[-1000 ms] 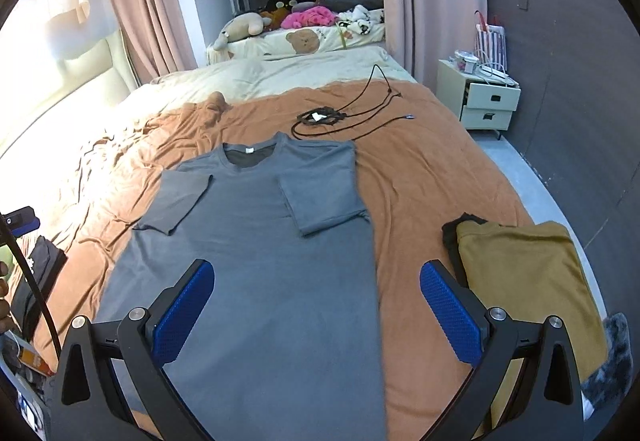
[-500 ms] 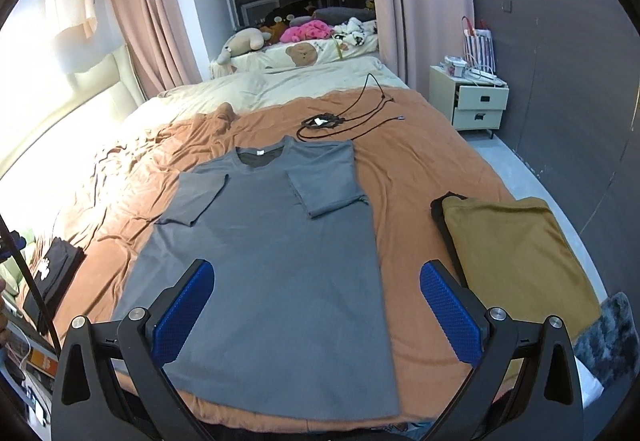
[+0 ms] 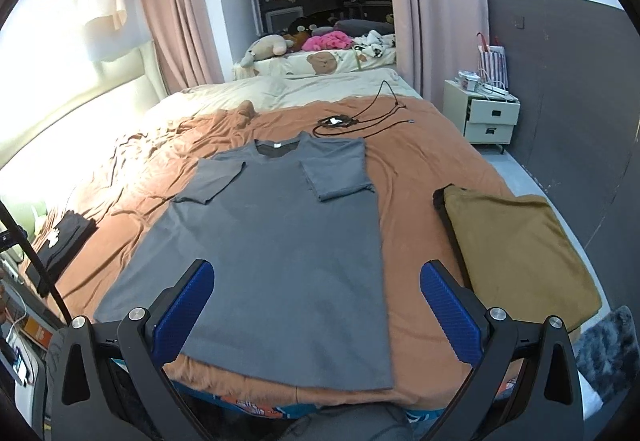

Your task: Fold small clothes

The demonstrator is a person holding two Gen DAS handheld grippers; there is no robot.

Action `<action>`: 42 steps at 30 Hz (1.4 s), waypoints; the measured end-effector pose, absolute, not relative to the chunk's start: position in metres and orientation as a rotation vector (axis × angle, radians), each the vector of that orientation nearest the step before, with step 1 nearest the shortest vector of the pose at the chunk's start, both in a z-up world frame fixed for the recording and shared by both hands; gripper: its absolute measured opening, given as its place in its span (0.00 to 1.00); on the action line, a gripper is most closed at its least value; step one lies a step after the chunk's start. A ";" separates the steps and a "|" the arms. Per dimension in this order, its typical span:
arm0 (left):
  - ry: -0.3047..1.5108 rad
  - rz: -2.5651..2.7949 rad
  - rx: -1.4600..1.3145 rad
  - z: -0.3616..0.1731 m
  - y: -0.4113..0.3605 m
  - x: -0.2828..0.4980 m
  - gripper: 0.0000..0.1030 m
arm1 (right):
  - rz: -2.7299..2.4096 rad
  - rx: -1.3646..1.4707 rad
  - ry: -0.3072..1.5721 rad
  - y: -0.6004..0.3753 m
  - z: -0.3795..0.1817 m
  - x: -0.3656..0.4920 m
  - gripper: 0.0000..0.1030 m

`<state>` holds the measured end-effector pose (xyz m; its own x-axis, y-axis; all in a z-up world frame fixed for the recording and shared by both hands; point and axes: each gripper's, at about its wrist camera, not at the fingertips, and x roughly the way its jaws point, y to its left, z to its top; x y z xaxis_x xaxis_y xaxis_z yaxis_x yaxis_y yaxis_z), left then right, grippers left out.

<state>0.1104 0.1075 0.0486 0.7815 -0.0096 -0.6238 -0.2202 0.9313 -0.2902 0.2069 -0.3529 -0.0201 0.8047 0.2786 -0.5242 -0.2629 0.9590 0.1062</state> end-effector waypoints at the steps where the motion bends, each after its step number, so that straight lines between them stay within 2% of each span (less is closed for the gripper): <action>1: 0.664 0.123 -0.370 0.044 0.111 0.106 1.00 | 0.287 0.032 0.566 -0.355 -0.024 0.205 1.00; 8: 0.661 0.153 -0.421 0.007 0.138 0.090 0.99 | 0.272 0.071 0.603 -0.361 -0.052 0.199 1.00; 11: 0.680 0.171 -0.431 -0.013 0.147 0.091 0.96 | 0.259 0.104 0.627 -0.365 -0.061 0.201 1.00; 13: 0.695 0.153 -0.450 -0.026 0.152 0.094 0.87 | 0.257 0.141 0.647 -0.370 -0.067 0.202 1.00; 21: 0.788 0.117 -0.568 -0.085 0.169 0.108 0.67 | 0.229 0.230 0.717 -0.381 -0.089 0.204 1.00; 23: 0.820 0.116 -0.617 -0.103 0.175 0.112 0.66 | 0.220 0.244 0.741 -0.383 -0.097 0.210 0.95; 27: 0.876 0.100 -0.693 -0.129 0.183 0.120 0.57 | 0.241 0.300 0.793 -0.388 -0.115 0.227 0.74; 34: 0.952 0.112 -0.801 -0.159 0.193 0.120 0.57 | 0.251 0.427 0.870 -0.409 -0.143 0.256 0.73; 42: 0.959 0.071 -0.924 -0.172 0.195 0.115 0.56 | 0.288 0.623 0.921 -0.438 -0.169 0.274 0.73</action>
